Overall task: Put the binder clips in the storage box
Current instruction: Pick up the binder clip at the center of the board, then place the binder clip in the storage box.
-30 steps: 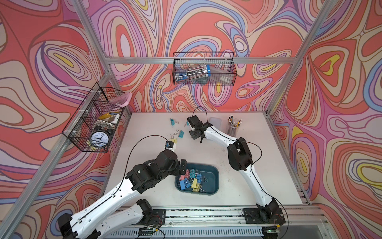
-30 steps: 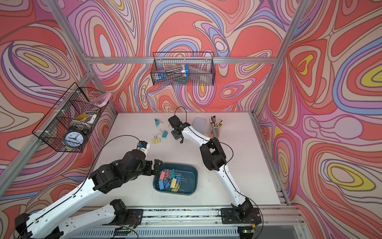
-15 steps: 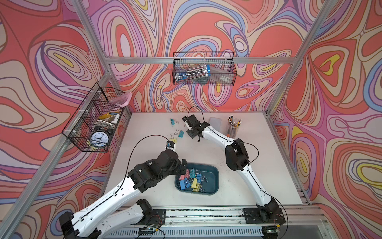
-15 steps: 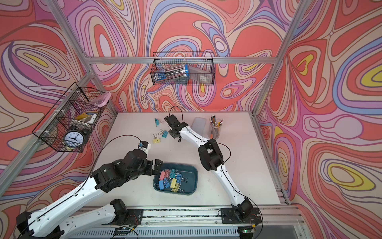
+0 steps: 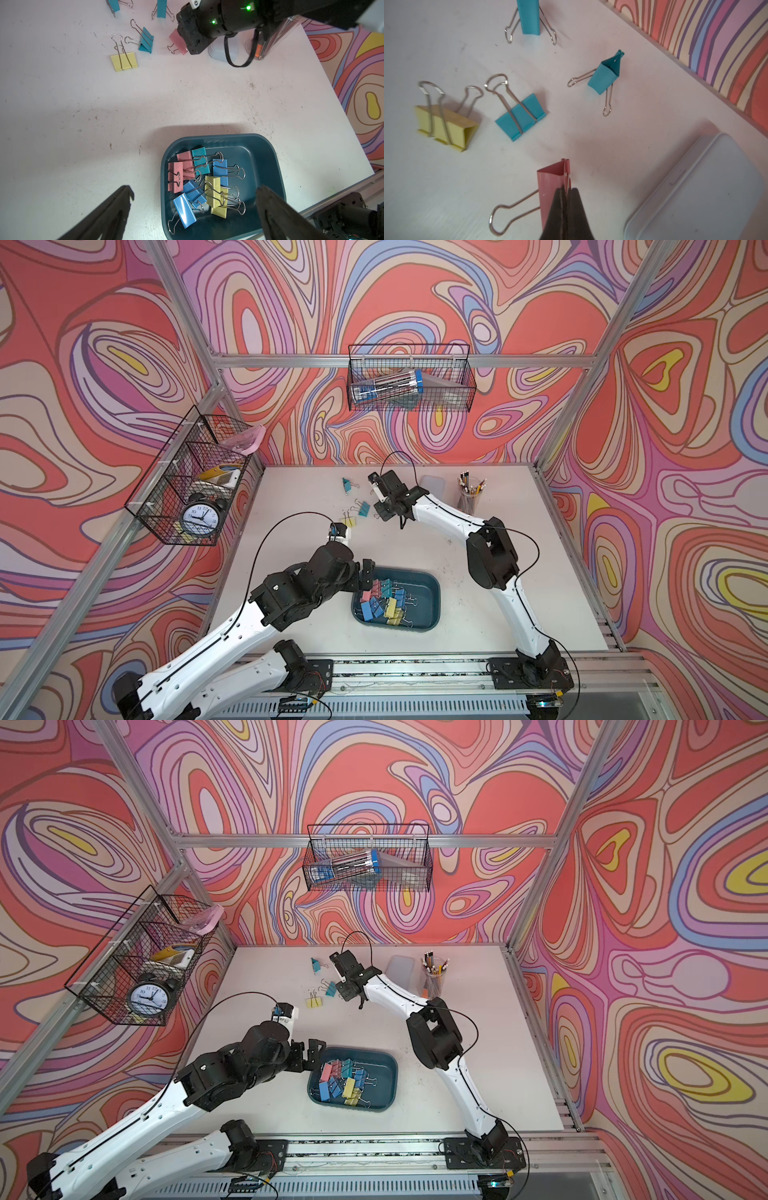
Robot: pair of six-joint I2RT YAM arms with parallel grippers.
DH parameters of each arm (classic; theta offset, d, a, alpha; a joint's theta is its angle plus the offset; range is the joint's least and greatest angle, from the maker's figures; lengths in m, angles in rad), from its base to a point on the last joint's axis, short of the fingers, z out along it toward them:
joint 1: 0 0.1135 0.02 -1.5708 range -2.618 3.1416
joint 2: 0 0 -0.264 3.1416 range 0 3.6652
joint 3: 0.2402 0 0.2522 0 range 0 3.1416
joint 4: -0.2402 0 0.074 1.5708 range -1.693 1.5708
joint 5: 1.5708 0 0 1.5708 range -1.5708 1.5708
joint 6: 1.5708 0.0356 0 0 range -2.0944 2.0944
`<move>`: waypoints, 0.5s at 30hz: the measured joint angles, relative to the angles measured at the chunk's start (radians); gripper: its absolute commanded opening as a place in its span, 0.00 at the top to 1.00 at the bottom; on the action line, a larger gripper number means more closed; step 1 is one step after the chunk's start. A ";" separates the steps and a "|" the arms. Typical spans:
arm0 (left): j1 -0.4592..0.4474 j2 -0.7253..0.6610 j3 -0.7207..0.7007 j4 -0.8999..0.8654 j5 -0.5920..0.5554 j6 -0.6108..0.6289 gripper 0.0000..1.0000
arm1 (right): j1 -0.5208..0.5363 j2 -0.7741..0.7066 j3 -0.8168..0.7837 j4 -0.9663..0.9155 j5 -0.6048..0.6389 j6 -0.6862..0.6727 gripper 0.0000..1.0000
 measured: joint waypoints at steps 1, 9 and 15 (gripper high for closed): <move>0.000 -0.010 -0.004 0.002 -0.005 0.000 0.01 | 0.001 -0.048 -0.043 0.018 -0.018 0.032 1.00; 0.003 -0.069 -0.029 0.020 -0.045 -0.003 0.01 | 0.010 -0.489 -0.421 0.251 -0.162 0.351 1.00; 0.009 -0.094 -0.063 0.051 -0.065 -0.027 0.01 | 0.055 -0.705 -0.724 0.401 -0.210 0.591 1.00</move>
